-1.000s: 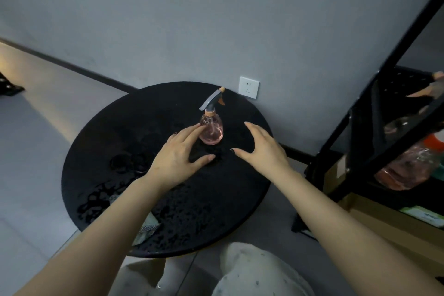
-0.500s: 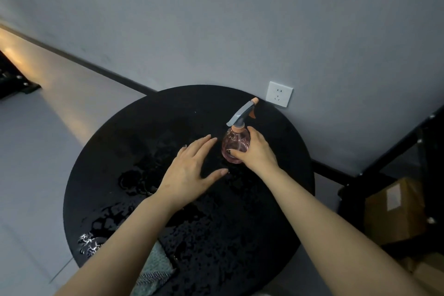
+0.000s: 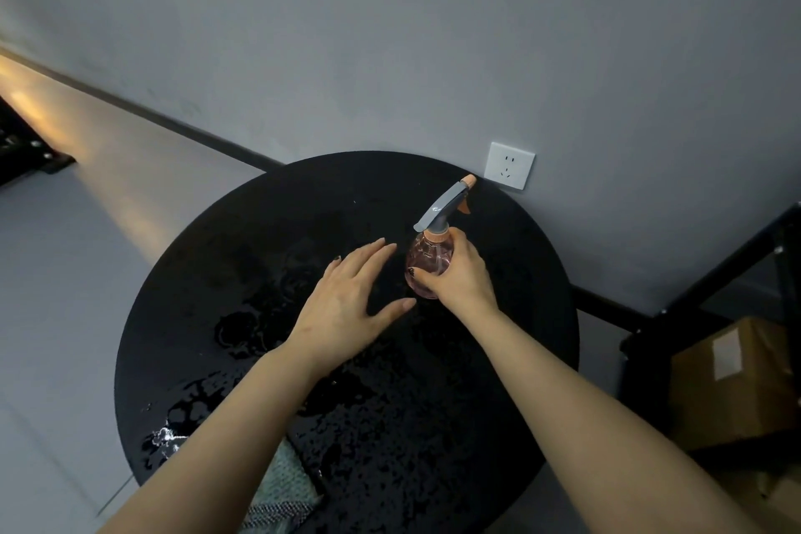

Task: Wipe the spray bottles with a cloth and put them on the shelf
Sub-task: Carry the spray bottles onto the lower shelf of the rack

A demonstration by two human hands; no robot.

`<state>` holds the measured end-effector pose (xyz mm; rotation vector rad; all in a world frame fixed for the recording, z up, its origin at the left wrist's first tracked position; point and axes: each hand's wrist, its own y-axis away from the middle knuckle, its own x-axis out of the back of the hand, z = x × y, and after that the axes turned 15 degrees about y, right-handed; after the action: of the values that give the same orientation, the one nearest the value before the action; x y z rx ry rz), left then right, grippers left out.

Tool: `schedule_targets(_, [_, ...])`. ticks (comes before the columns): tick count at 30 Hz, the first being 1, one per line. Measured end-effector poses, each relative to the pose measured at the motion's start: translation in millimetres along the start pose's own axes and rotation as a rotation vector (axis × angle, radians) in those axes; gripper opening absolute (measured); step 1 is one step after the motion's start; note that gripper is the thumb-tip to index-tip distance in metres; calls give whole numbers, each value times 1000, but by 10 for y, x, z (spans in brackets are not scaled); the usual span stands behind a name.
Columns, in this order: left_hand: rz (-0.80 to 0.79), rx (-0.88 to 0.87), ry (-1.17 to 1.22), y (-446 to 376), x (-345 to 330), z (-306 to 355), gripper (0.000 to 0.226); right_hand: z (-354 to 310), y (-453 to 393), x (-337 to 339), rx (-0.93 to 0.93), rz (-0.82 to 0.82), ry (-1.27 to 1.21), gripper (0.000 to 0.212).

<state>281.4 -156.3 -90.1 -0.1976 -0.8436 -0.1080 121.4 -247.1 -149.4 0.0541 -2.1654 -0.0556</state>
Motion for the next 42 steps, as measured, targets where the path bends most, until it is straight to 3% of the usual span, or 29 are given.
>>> schedule_targets(16, [-47,-181,45,342,-60,1153,80,375,1317,1278,164,111,2,76])
schedule_targets(24, [-141,-286,48,655,-332,1958,88,754,2182,1967,131,148,33,72])
schedule_targets(30, [-167,-407,64,736,-437,2540,72,1027,2584,2352,71,204,20,70])
schedule_targets(42, [-269,-558,67,820,-711,3645,73,1595,3283,3173,-65,374,63,78])
